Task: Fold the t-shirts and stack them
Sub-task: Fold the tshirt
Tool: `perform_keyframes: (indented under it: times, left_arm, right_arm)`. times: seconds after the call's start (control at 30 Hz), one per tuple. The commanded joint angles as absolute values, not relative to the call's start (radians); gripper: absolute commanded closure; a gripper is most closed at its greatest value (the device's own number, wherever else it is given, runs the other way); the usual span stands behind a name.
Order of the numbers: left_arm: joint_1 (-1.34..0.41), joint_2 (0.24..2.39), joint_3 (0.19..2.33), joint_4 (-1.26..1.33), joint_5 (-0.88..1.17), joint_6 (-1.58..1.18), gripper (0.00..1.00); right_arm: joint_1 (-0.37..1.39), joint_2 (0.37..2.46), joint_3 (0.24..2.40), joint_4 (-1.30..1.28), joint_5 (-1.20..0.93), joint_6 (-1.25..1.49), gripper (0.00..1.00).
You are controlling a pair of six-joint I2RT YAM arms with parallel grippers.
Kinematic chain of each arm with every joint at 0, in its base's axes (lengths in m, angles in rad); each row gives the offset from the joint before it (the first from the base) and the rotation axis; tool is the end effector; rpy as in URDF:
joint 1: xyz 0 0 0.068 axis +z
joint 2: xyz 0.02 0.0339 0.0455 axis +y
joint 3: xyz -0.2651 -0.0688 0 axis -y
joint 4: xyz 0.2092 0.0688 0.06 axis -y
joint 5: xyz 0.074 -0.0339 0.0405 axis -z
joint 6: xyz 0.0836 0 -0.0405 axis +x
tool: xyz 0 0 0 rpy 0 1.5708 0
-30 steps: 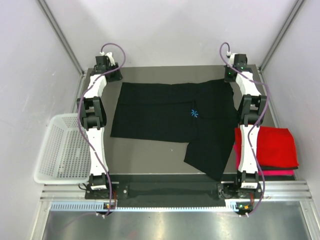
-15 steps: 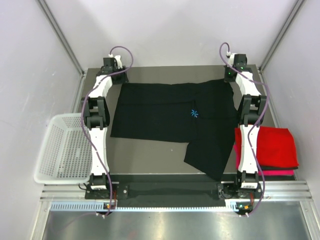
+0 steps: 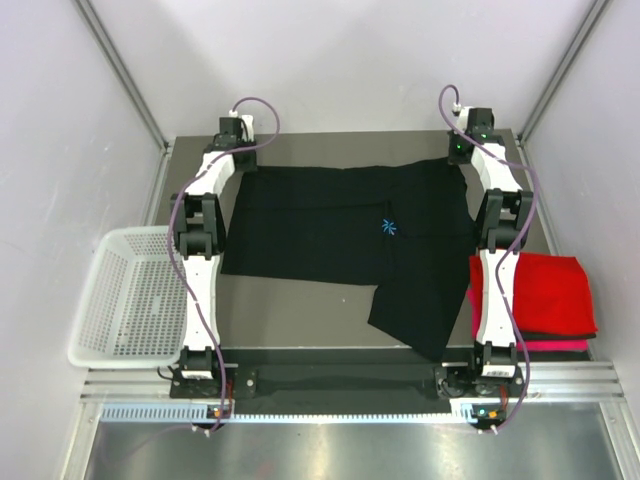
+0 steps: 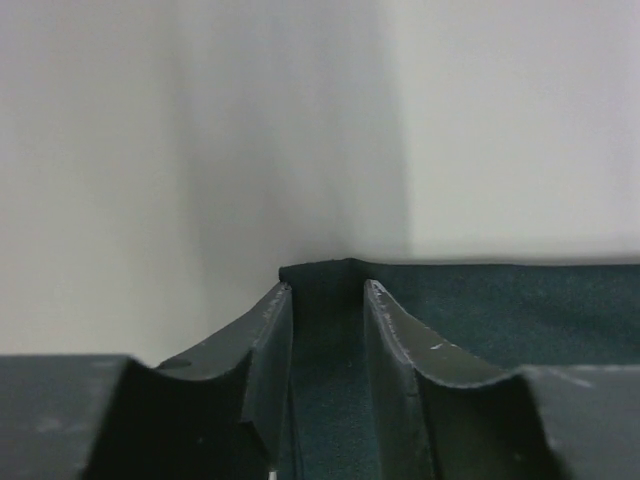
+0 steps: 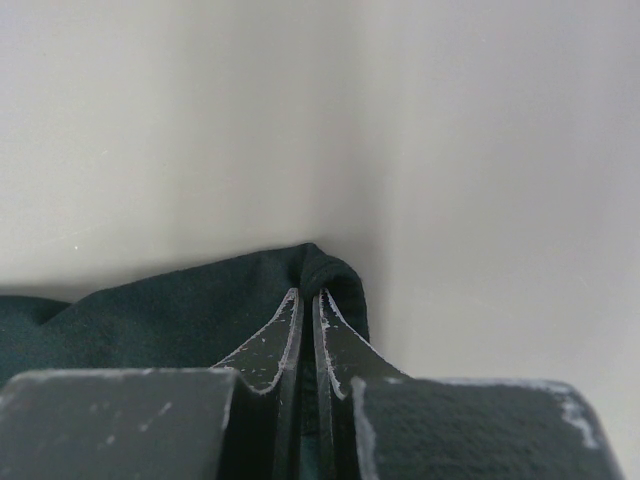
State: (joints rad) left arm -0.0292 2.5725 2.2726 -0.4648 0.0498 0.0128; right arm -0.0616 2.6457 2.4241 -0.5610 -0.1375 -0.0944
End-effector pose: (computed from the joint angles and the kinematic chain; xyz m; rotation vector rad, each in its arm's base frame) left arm 0.5742 -0.0209 0.1428 0.0738 2.3341 -0.0663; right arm 0.5812 -0.0244 0.1416 -0.1056 2.3433 0.0850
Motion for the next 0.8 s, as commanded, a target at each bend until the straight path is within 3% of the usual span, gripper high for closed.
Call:
perform_keyframes:
  times: [0.0, 0.07, 0.1, 0.77]
  left_arm:
    - [-0.037, 2.611, 2.272, -0.472, 0.031, 0.035, 0.72]
    - [-0.037, 2.617, 2.278, -0.474, 0.031, 0.032, 0.86]
    - [-0.037, 2.618, 2.278, -0.472, 0.028, 0.028, 1.00]
    - [0.020, 2.611, 2.333, -0.410, -0.181, 0.006, 1.00]
  right_arm:
    - [-0.044, 2.626, 2.441, -0.546, -0.166, -0.089, 0.99]
    - [-0.044, 2.628, 2.439, -0.543, -0.166, -0.089, 0.99]
    - [-0.044, 2.628, 2.439, -0.545, -0.166, -0.087, 0.99]
    - [-0.034, 2.660, 2.487, -0.445, -0.089, -0.100, 0.99]
